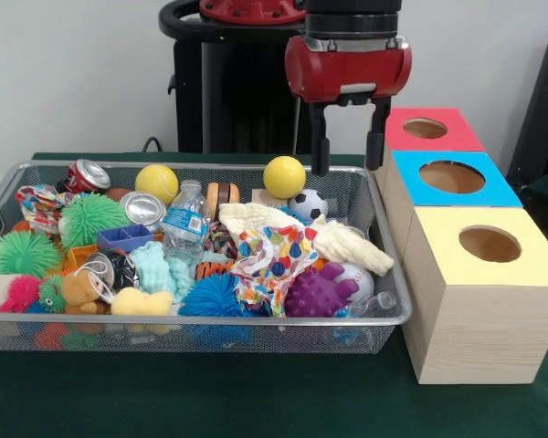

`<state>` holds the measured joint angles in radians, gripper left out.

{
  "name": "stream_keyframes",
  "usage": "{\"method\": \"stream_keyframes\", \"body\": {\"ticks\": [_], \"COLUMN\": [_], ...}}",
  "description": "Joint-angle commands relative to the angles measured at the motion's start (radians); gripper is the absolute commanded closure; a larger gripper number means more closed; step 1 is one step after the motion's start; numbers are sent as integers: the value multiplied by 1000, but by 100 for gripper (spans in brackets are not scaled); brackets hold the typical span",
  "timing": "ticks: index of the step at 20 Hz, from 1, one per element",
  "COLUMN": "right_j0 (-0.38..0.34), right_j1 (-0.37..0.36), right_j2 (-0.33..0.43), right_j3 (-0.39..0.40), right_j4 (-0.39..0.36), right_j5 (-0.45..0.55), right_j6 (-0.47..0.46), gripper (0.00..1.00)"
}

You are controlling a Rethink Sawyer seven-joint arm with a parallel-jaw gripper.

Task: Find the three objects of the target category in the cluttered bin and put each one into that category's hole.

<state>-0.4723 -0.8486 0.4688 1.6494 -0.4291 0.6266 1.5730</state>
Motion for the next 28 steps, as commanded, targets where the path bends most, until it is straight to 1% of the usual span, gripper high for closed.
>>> {"method": "stream_keyframes", "body": {"ticks": [1, 4, 7, 9, 13, 21, 28], "right_j0": [-47, -48, -32, -28, -27, -48, -48], "right_j1": [49, 46, 43, 39, 37, 73, 101], "right_j2": [82, 76, 53, 50, 52, 62, 49], "right_j3": [-44, -41, -54, -56, -67, -112, -128], "right_j4": [-85, -105, -140, -150, -172, -220, -279], "right_j5": [98, 79, 58, 49, 49, 42, -1], "right_j6": [-251, -231, -201, -191, -192, -218, -198], "gripper": [0, 0, 0, 0, 0, 0, 0]}}
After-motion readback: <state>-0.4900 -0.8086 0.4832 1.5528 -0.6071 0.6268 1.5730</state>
